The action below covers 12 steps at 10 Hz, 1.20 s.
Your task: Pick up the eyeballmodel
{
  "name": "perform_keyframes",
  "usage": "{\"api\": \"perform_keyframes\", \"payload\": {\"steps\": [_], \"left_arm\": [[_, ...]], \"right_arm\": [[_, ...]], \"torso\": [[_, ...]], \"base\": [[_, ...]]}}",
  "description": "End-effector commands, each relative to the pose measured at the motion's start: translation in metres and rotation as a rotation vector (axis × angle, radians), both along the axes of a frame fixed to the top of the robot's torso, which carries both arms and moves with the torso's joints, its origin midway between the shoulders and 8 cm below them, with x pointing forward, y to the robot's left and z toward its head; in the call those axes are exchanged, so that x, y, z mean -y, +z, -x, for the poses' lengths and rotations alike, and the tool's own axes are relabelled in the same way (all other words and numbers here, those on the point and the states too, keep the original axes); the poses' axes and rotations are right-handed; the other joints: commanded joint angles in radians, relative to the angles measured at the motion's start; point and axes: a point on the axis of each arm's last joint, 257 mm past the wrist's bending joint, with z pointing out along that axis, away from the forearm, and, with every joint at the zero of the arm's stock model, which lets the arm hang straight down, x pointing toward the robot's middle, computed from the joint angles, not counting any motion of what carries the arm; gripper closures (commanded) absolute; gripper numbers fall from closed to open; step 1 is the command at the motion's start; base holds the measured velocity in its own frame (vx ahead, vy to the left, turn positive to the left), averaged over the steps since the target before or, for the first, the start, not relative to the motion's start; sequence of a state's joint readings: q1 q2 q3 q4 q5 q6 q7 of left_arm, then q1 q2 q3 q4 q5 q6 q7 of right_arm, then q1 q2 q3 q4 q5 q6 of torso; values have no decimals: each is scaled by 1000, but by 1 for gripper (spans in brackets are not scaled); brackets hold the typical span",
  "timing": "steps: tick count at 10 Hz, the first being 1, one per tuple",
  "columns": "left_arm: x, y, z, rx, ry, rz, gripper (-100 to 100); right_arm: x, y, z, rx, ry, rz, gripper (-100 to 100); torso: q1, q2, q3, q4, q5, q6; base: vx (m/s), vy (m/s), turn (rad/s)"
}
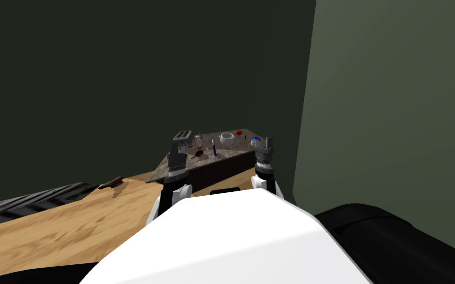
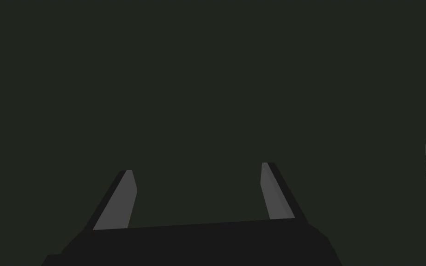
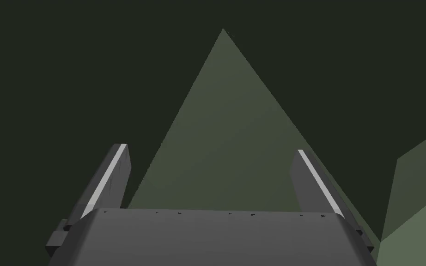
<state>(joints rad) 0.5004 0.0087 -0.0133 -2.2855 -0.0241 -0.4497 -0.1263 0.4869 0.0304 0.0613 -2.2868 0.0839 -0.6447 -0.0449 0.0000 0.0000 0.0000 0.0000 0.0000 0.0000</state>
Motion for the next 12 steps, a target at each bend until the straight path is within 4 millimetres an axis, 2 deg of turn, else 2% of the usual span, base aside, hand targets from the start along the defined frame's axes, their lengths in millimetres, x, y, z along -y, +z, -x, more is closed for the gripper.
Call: {"api": "perform_keyframes", "payload": {"steps": [1, 12], "left_arm": [[2, -5, -5, -28, -13, -19, -100], [-9, -56, -50, -278, -32, -26, -100]], "right_arm": [[0, 0, 0, 0, 0, 0, 0], [0, 0, 0, 0, 0, 0, 0]], "torso": [[0, 0, 0, 0, 0, 0], [2, -1, 0, 0, 0, 0]], "base": [[0, 8, -42], [6, 23, -50]]}}
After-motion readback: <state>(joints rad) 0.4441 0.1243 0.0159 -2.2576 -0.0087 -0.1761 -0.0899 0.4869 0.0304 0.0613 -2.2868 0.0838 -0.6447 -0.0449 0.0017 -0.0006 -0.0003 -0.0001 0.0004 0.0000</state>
